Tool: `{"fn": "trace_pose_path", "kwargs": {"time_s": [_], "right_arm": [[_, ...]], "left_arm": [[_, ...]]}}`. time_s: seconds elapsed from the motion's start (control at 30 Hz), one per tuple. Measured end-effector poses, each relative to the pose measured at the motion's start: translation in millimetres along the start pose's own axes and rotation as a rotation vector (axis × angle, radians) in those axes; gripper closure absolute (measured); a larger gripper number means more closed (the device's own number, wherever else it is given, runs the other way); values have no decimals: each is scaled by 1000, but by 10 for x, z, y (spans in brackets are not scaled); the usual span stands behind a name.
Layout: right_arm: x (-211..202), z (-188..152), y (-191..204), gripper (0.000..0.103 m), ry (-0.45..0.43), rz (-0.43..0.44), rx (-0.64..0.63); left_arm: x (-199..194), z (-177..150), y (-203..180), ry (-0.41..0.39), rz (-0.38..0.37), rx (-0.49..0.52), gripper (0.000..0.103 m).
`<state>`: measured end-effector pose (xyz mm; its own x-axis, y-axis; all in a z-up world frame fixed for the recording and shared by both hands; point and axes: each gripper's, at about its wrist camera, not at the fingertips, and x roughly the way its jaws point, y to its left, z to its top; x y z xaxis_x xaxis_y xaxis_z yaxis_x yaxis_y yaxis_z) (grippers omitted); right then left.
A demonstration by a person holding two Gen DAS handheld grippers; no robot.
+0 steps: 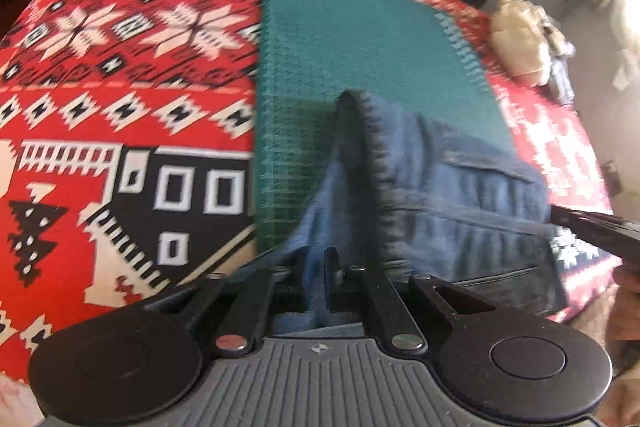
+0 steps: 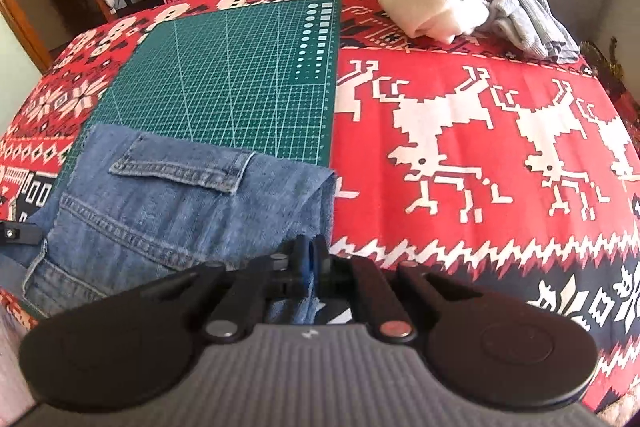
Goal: Fold clothes
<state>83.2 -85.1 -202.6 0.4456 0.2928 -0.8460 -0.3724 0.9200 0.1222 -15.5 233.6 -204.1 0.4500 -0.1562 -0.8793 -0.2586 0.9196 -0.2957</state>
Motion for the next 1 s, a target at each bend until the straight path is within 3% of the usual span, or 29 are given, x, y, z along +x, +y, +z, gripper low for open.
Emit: {"fn": "trace_pose_path", "kwargs": {"time_s": [0.3,0.43,0.7,1.0], "right_arm": [[-204,-88,13,100,-9,17,4],[-248,-47,67,100,-28,34,5],[-253,44,144,100,-54,32,2],[-47,233,147,100,-80,34,25]], "left_arm": [[-171,-13,121,-42,-38,-73,99],[-135,179,18,-74,-82,-63,98],[219,324,-123,-41,-31,-25,99],[119,132,-34,-32,-26,-45,100]]}}
